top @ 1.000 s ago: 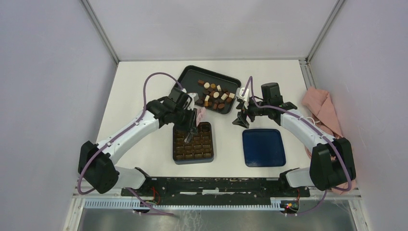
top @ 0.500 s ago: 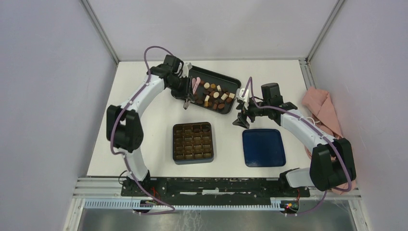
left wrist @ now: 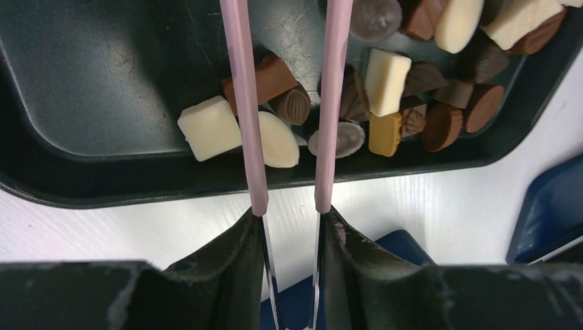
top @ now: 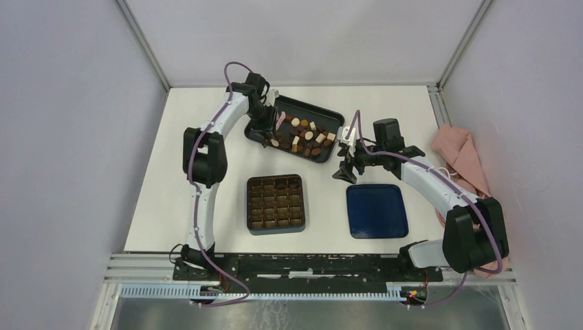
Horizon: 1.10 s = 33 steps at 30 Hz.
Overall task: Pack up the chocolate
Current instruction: Adjust the plate at the center of the board.
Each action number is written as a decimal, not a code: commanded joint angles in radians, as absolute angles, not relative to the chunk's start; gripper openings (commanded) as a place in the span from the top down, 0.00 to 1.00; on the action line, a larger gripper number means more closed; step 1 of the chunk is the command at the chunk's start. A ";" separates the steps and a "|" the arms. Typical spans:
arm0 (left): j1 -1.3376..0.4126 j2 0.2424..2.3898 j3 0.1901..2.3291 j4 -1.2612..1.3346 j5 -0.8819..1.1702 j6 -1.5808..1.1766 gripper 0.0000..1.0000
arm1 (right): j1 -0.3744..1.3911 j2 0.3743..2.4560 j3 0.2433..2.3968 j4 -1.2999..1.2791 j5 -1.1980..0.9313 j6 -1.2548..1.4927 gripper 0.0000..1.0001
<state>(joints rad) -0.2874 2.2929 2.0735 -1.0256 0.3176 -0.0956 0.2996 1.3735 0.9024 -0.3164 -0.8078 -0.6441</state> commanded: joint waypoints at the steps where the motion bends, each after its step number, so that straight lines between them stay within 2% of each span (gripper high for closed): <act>1: -0.288 2.329 2.155 -1.060 0.279 -0.032 0.61 | 0.296 1.352 0.930 -0.315 -0.819 -0.658 0.17; 14: -0.302 2.418 2.255 -1.034 0.272 -0.044 0.61 | 0.296 1.353 0.932 -0.321 -0.817 -0.667 0.16; 19: -0.302 2.350 2.182 -0.964 0.319 -0.073 0.63 | 0.291 1.355 0.922 -0.295 -0.777 -0.643 0.17; 26: -0.302 2.059 1.984 -0.778 0.414 -0.145 0.63 | 0.243 1.388 0.843 0.021 -0.589 -0.133 0.16; 29: -0.300 1.948 1.914 -0.758 0.443 -0.160 0.63 | 0.241 1.460 0.850 0.083 -0.374 0.173 0.16; 31: -0.300 1.880 1.878 -0.759 0.457 -0.162 0.63 | 0.241 1.533 0.905 0.058 -0.337 0.248 0.22; 32: -0.301 1.846 1.854 -0.759 0.460 -0.158 0.63 | 0.242 1.568 0.937 0.050 -0.350 0.278 0.28; 33: -0.300 1.812 1.826 -0.758 0.456 -0.151 0.63 | 0.242 1.612 0.962 0.050 -0.372 0.297 0.41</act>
